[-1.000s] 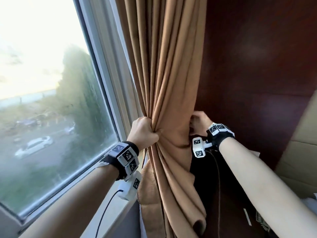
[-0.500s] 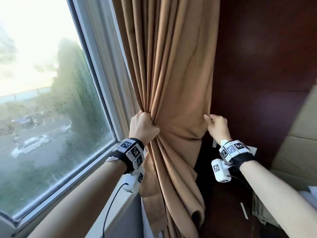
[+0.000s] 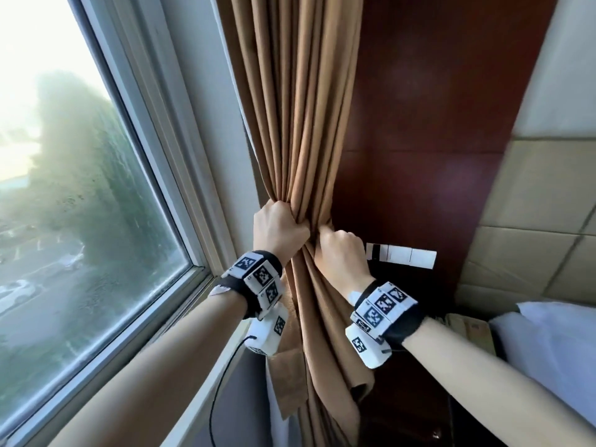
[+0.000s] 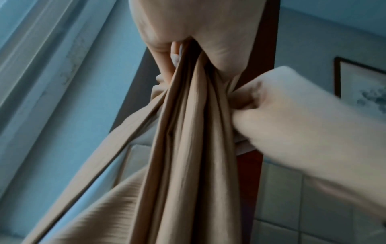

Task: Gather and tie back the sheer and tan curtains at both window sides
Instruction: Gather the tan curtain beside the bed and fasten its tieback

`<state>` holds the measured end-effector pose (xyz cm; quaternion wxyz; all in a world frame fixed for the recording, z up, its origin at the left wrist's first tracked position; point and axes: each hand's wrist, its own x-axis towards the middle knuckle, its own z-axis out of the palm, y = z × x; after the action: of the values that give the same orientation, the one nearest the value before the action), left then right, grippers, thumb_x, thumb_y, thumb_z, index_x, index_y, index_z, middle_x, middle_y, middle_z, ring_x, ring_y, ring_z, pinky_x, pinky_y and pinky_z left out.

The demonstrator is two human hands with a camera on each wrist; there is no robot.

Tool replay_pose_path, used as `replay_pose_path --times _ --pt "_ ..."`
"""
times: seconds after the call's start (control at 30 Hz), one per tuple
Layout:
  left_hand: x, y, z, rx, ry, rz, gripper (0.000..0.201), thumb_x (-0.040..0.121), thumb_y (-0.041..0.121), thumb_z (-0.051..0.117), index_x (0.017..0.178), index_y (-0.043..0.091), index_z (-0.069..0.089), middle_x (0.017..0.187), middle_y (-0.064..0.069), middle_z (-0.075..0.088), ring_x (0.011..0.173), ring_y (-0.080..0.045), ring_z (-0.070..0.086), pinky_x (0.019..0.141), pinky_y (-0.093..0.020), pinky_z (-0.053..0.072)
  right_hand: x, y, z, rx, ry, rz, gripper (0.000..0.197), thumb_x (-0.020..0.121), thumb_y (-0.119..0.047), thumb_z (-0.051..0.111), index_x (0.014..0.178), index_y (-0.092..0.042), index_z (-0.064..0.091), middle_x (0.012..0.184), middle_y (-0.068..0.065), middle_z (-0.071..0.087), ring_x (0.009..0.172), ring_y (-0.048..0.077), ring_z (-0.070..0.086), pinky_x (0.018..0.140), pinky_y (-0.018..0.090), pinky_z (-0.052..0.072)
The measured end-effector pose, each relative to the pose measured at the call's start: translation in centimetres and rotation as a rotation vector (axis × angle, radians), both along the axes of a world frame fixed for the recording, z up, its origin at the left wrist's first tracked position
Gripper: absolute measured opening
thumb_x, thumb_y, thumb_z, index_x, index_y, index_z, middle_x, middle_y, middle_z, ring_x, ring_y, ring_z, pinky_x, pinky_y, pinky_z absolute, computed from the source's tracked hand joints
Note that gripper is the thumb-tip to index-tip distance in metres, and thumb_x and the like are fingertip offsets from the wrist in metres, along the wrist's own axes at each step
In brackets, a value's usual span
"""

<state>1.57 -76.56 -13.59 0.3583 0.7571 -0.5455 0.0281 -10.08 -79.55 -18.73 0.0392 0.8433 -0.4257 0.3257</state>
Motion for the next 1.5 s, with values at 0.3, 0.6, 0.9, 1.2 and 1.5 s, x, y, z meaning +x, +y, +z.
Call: replay_pose_path --times 0.3,0.6,0.9,1.2,1.5 --pt "0.0 0.8 1.8 0.061 -0.004 0.059 0.056 0.074 0.061 0.070 0.069 0.007 0.055 0.071 -0.004 0.058 0.073 -0.024 0.059 0.067 -0.033 0.051 0.9 0.4 2.3 0.077 0.205 0.165 0.021 0.089 -0.011 0.046 0.086 -0.001 0.064 0.088 0.021 0.068 0.087 0.041 0.063 0.072 0.041 0.046" --pt "0.6 0.4 2.6 0.113 -0.109 0.048 0.030 0.082 0.026 0.064 0.095 -0.001 0.063 0.099 -0.020 0.062 0.093 -0.038 0.060 0.081 -0.040 0.054 0.2 0.4 1.3 0.289 0.058 0.234 0.014 0.087 -0.023 0.046 0.082 -0.012 0.054 0.069 0.005 0.057 0.068 0.032 0.055 0.063 0.035 0.044" --pt "0.4 -0.3 2.7 0.134 -0.164 0.024 0.029 0.082 0.026 0.064 0.095 -0.001 0.063 0.099 -0.019 0.064 0.094 -0.039 0.060 0.078 -0.039 0.053 2.8 5.3 -5.9 0.566 -0.042 0.297 0.051 0.090 -0.040 0.057 0.135 -0.016 0.054 0.074 0.000 0.067 0.103 0.023 0.062 0.082 0.029 0.048" --pt "1.2 0.0 2.7 0.121 -0.150 -0.001 0.043 0.082 0.036 0.067 0.101 -0.002 0.063 0.100 -0.020 0.064 0.094 -0.038 0.060 0.079 -0.040 0.053 4.8 5.4 -6.7 0.509 -0.175 0.084 0.027 0.089 -0.033 0.060 0.092 -0.006 0.058 0.090 0.015 0.067 0.077 0.029 0.061 0.063 0.030 0.038" --pt "2.7 0.3 2.3 0.111 -0.184 -0.060 0.045 0.084 0.041 0.066 0.100 -0.001 0.064 0.097 -0.018 0.064 0.091 -0.037 0.061 0.078 -0.041 0.054 -1.5 3.7 -2.1 0.708 -0.254 0.290 0.030 0.076 -0.018 0.054 0.053 -0.021 0.035 0.053 -0.011 0.034 0.056 0.006 0.033 0.060 0.026 0.030"
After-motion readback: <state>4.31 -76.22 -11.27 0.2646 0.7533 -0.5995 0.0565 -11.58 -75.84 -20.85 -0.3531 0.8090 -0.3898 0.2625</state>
